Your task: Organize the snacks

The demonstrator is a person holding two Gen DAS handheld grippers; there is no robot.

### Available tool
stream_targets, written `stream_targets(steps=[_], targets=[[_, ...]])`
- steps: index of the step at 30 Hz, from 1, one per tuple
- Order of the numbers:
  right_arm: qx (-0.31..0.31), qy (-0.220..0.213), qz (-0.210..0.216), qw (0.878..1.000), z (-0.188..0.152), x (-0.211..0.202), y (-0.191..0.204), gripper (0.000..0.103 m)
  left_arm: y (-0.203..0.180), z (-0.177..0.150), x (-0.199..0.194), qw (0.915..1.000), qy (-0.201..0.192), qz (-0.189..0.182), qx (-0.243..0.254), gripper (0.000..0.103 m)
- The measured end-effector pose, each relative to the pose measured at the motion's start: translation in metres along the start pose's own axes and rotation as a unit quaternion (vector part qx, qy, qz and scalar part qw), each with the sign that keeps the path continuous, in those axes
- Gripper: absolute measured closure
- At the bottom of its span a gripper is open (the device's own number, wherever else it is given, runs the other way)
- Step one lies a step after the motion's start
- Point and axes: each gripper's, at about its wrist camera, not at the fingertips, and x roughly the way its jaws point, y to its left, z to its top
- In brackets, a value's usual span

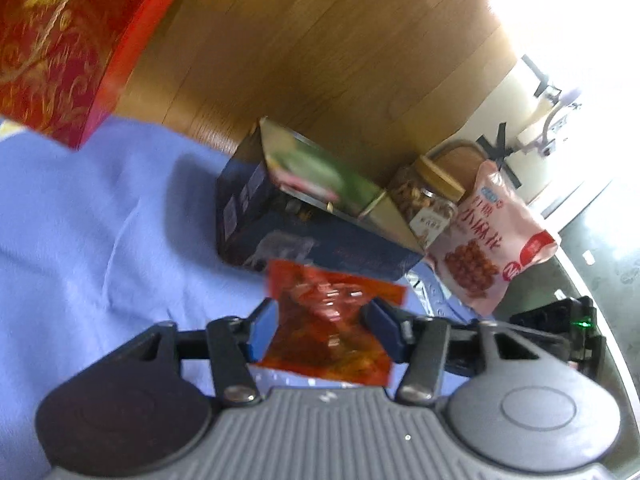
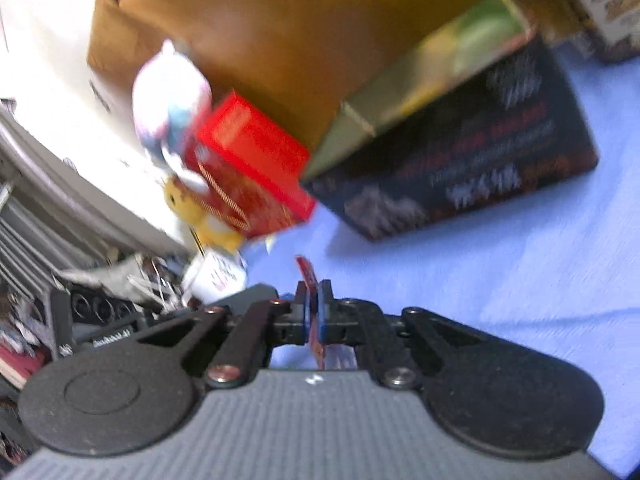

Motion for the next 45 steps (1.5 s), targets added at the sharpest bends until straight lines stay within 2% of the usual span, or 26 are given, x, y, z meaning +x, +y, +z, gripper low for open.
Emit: stream_targets(steps=[2,5,6,9,10,13,17,18,20,22,24,26,31,35,41,45], targets=[[0.014,-0.019,0.014,1.0,0.007,-0.013,-0.002,0.097,0.0,0.002,-0.002,0.9999,-0.008,-0.002,-0.009,0.023],[0.04,-0.037,0.037,0.998,0.015,-0.025,-0.007,0.097,0.001,0.002,0.005,0.999,0.005,-0.039,-0.024,0.023],[0.048,-0.042,0.047,0.997,0.017,-0.026,-0.008,0.097,-0.001,0.002,0.008,0.9982,0.009,-0.052,-0.028,0.025],[0.069,-0.058,0.07,0.993,0.025,-0.027,-0.012,0.097,-0.015,0.012,0.023,0.9972,0.022,-0.066,-0.026,0.053],[0.072,-0.063,0.071,0.993,0.029,-0.027,-0.012,0.097,-0.021,0.02,0.03,0.9972,0.025,-0.067,-0.021,0.058],[0.073,-0.084,0.064,0.992,0.049,-0.023,-0.011,0.097,-0.043,0.047,0.051,0.9987,0.018,-0.046,0.011,0.062],[0.042,-0.114,0.007,0.993,0.082,-0.023,-0.014,0.096,-0.064,0.072,0.089,0.9982,0.01,-0.005,0.058,0.061],[0.025,-0.121,-0.014,0.992,0.087,-0.021,-0.014,0.092,-0.067,0.075,0.102,0.9977,0.014,0.009,0.065,0.058],[-0.039,-0.142,-0.094,0.985,0.094,-0.015,-0.007,0.085,-0.067,0.076,0.119,0.9965,0.026,0.031,0.073,0.058],[-0.102,-0.15,-0.167,0.969,0.095,-0.008,0.0,0.066,-0.065,0.073,0.123,0.9967,0.03,0.034,0.066,0.058],[-0.14,-0.165,-0.203,0.955,0.087,-0.01,0.006,0.066,-0.063,0.067,0.112,0.9976,0.021,0.015,0.064,0.058],[-0.15,-0.178,-0.198,0.952,0.075,-0.022,0.008,0.066,-0.062,0.059,0.096,0.9976,0.01,0.012,0.067,0.058],[-0.123,-0.166,-0.176,0.963,0.027,-0.058,0.003,0.061,-0.059,0.032,0.047,0.997,-0.001,-0.008,0.076,0.056],[-0.086,-0.124,-0.169,0.974,-0.023,-0.077,0.001,0.059,-0.056,0.001,0.018,0.9969,0.019,-0.003,0.076,0.056],[-0.061,-0.068,-0.156,0.984,-0.092,-0.099,0.004,0.059,-0.051,-0.061,-0.017,0.9954,0.054,-0.001,0.079,0.056],[-0.057,-0.063,-0.148,0.985,-0.121,-0.11,0.014,0.059,-0.044,-0.092,-0.038,0.9966,0.057,-0.003,0.06,0.056]])
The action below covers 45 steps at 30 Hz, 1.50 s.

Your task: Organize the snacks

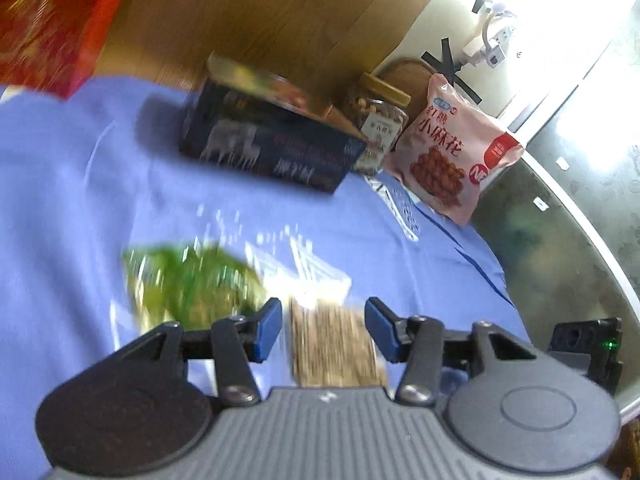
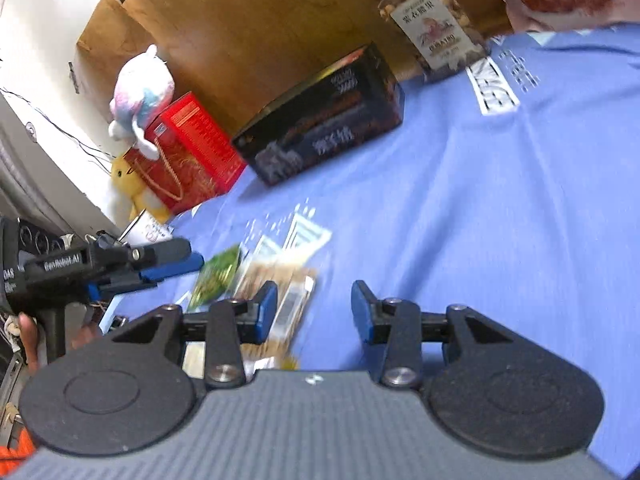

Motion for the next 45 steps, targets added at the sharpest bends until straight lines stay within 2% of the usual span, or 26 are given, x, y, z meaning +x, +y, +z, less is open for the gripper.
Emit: stream_targets(steps=[3,7,8,9,10,11,12,13,15,18,22,27,33,36,40,45], targets=[[0.006,-0.019,0.015,1.0,-0.017,-0.019,0.004,0.059,0.003,-0.02,-0.016,0.9998,-0.004,-0.01,-0.014,0.049],[-0.017,-0.011,0.048,0.999,-0.038,-0.042,0.014,0.057,-0.004,-0.045,-0.033,0.9997,0.0,-0.024,-0.009,0.046],[-0.04,-0.007,0.052,0.998,-0.043,-0.047,0.021,0.057,-0.006,-0.05,-0.035,0.9996,0.002,-0.029,-0.007,0.043],[-0.067,-0.002,0.051,0.996,-0.048,-0.05,0.029,0.055,-0.007,-0.054,-0.036,0.9995,0.004,-0.032,-0.006,0.032],[-0.092,0.004,0.048,0.995,-0.053,-0.051,0.036,0.052,-0.009,-0.057,-0.035,0.9994,0.005,-0.033,-0.007,0.028],[-0.113,0.012,0.043,0.993,-0.057,-0.05,0.041,0.05,-0.01,-0.061,-0.031,0.9994,0.011,-0.032,-0.008,0.029],[-0.129,0.02,0.035,0.991,-0.061,-0.047,0.046,0.046,-0.011,-0.063,-0.024,0.9992,0.024,-0.03,-0.009,0.034],[-0.139,0.023,0.027,0.99,-0.064,-0.042,0.048,0.046,-0.011,-0.067,-0.019,0.9989,0.034,-0.032,-0.011,0.049],[-0.159,0.018,0.018,0.987,-0.068,-0.034,0.052,0.045,-0.012,-0.072,-0.012,0.9987,0.033,-0.036,-0.016,0.061],[-0.172,0.018,0.018,0.985,-0.066,-0.024,0.058,0.052,-0.018,-0.071,-0.012,0.9982,0.038,-0.041,-0.021,0.063],[-0.192,0.008,0.011,0.981,-0.06,-0.024,0.069,0.053,-0.025,-0.062,-0.022,0.9992,0.017,-0.036,-0.005,0.063],[-0.203,-0.025,0.018,0.979,-0.041,-0.026,0.076,0.053,-0.033,-0.031,-0.027,0.9991,-0.014,-0.039,0.012,0.063],[-0.222,-0.068,0.012,0.973,0.014,-0.004,0.089,0.053,-0.036,0.042,-0.018,0.9973,-0.059,-0.033,0.03,0.063],[-0.222,-0.079,0.017,0.972,0.059,0.02,0.09,0.053,-0.03,0.088,-0.004,0.9961,-0.08,-0.024,0.029,0.062],[-0.218,-0.078,0.027,0.972,0.114,0.065,0.081,0.054,-0.009,0.14,0.029,0.9961,-0.087,-0.001,0.014,0.062],[-0.215,-0.063,0.016,0.974,0.155,0.13,0.066,0.054,0.022,0.177,0.075,0.9964,-0.075,0.038,-0.008,0.062]])
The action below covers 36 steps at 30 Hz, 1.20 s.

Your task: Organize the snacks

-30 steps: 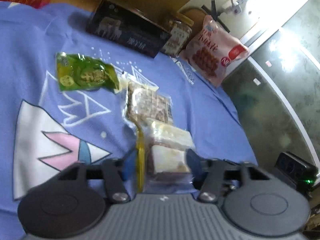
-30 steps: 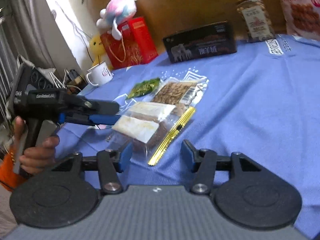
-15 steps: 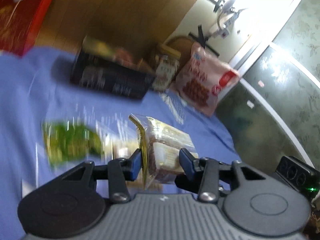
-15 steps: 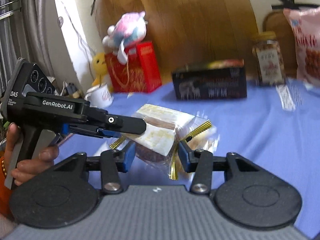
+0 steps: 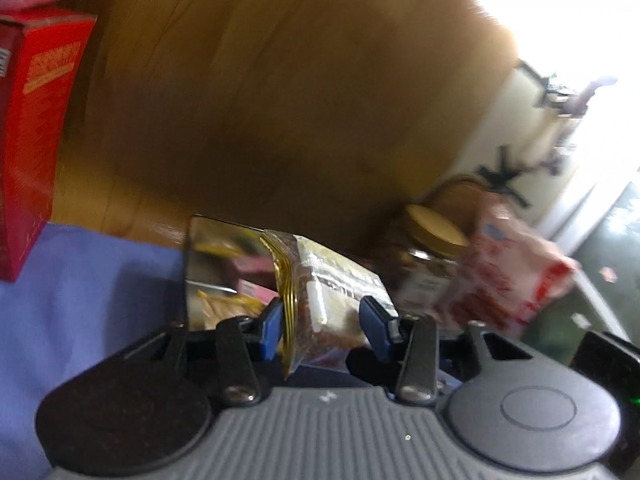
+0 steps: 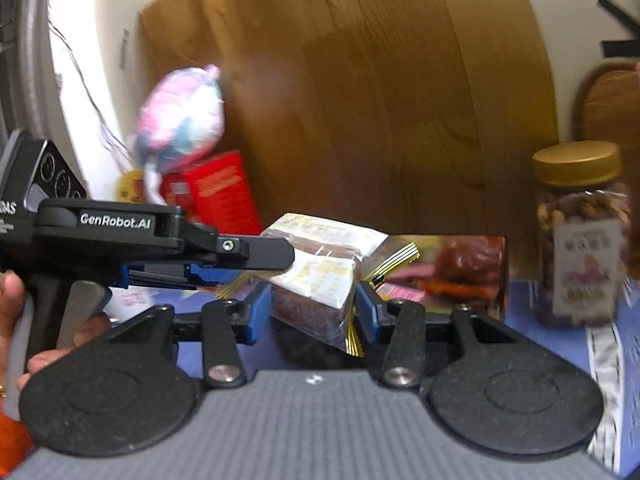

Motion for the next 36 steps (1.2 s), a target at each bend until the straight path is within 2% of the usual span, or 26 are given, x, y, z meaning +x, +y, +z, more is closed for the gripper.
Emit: stream_targets(steps=[3,5,6,7,10,14,18,21,23,25,27,30,33,36], targets=[[-0.021,0.011,-0.012,1.0,-0.001,0.03,-0.007,0.052,0.014,0.005,0.021,0.9996,0.001,0.026,-0.011,0.056],[-0.042,0.009,-0.028,0.999,-0.003,0.041,-0.006,0.049,0.017,0.005,0.031,0.9992,0.01,0.04,-0.003,0.056],[-0.051,0.009,-0.036,0.998,-0.004,0.044,-0.005,0.043,0.016,0.004,0.032,0.999,0.007,0.044,0.003,0.054],[-0.057,0.005,-0.039,0.998,-0.006,0.045,-0.004,0.043,0.013,0.002,0.031,0.9987,0.006,0.05,0.011,0.054],[-0.034,-0.009,-0.036,0.999,-0.009,0.036,-0.008,0.043,0.005,-0.004,0.016,0.9982,-0.007,0.052,0.03,0.053],[0.014,-0.038,-0.03,0.999,-0.02,-0.005,-0.011,0.043,-0.001,-0.018,-0.029,0.9978,-0.031,0.035,0.048,0.05],[0.084,0.013,0.028,0.996,-0.047,-0.037,-0.014,0.043,0.01,-0.057,-0.067,0.9985,-0.002,0.036,0.043,0.05],[0.15,0.082,0.07,0.983,-0.074,-0.042,-0.016,0.044,0.025,-0.095,-0.087,0.9983,0.034,0.044,0.018,0.05],[0.174,0.111,0.088,0.974,-0.088,-0.041,-0.012,0.046,0.038,-0.114,-0.097,0.9978,0.048,0.044,-0.007,0.049],[0.18,0.134,0.094,0.97,-0.1,-0.043,-0.007,0.056,0.052,-0.133,-0.106,0.9964,0.064,0.038,-0.041,0.049],[0.185,0.149,0.099,0.966,-0.106,-0.037,-0.001,0.061,0.059,-0.147,-0.107,0.9948,0.071,0.032,-0.067,0.05],[0.208,0.158,0.116,0.958,-0.106,-0.027,0.008,0.064,0.062,-0.158,-0.113,0.9947,0.053,0.016,-0.087,0.049],[0.214,0.179,0.134,0.951,-0.11,-0.012,0.021,0.08,0.065,-0.165,-0.115,0.9934,0.034,0.007,-0.109,0.05],[0.212,0.175,0.125,0.953,-0.107,-0.008,0.03,0.081,0.069,-0.169,-0.117,0.9934,0.024,-0.002,-0.112,0.055]])
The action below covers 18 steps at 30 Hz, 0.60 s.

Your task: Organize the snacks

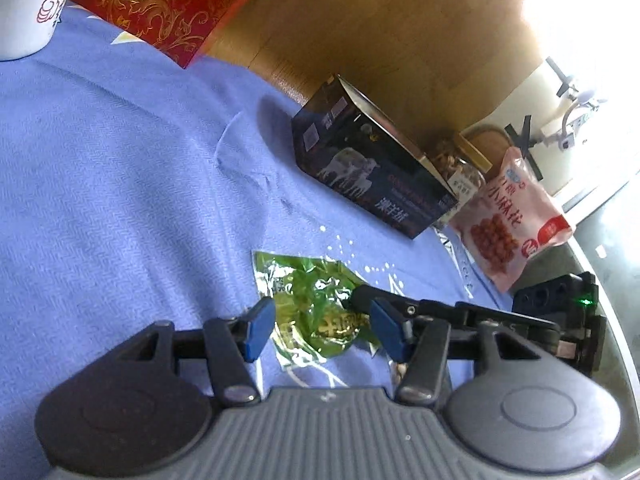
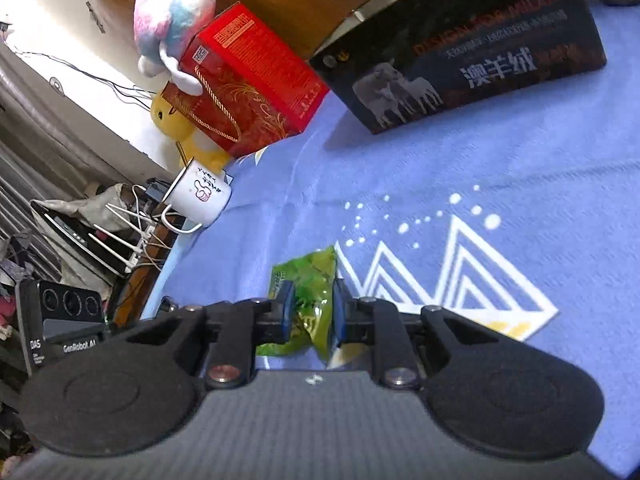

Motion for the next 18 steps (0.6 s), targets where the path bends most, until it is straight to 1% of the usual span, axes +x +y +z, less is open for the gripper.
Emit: stream_targets(steps=[2,5,6,8,9,11,14,15,16,17,18], targets=[[0.014,0.0,0.002,1.0,-0.001,-0.002,-0.003,0.083,0.002,0.0,0.003,0.9998,0.006,-0.016,-0.008,0.058],[0.055,-0.003,0.018,0.998,-0.003,-0.006,-0.009,0.086,-0.001,0.001,0.003,0.9997,0.01,-0.018,-0.009,0.057],[0.071,-0.009,0.03,0.997,-0.004,-0.008,-0.012,0.09,-0.001,0.002,0.002,0.9996,0.011,-0.022,-0.013,0.054],[0.106,-0.026,0.049,0.993,-0.008,-0.018,-0.018,0.091,-0.002,0.003,-0.005,0.9997,0.005,-0.023,-0.011,0.05],[0.119,-0.037,0.054,0.991,-0.01,-0.024,-0.022,0.091,-0.004,0.003,-0.007,0.9998,0.001,-0.02,-0.007,0.043],[0.145,-0.053,0.07,0.986,-0.014,-0.036,-0.028,0.091,-0.008,0.002,-0.012,0.9997,-0.004,-0.024,-0.002,0.036],[0.183,-0.072,0.101,0.975,-0.022,-0.052,-0.039,0.091,-0.016,0.003,-0.008,0.9984,0.008,-0.056,-0.006,0.036],[0.19,-0.076,0.109,0.973,-0.024,-0.055,-0.042,0.091,-0.02,0.003,-0.005,0.9977,0.014,-0.066,-0.004,0.038],[0.199,-0.077,0.119,0.97,-0.026,-0.057,-0.044,0.091,-0.024,0.003,-0.001,0.997,0.021,-0.074,0.0,0.051],[0.21,-0.076,0.133,0.966,-0.026,-0.059,-0.046,0.091,-0.029,0.004,0.004,0.9966,0.028,-0.078,0.003,0.061],[0.219,-0.076,0.147,0.962,-0.026,-0.06,-0.047,0.091,-0.034,0.007,0.009,0.996,0.034,-0.082,0.007,0.076]])
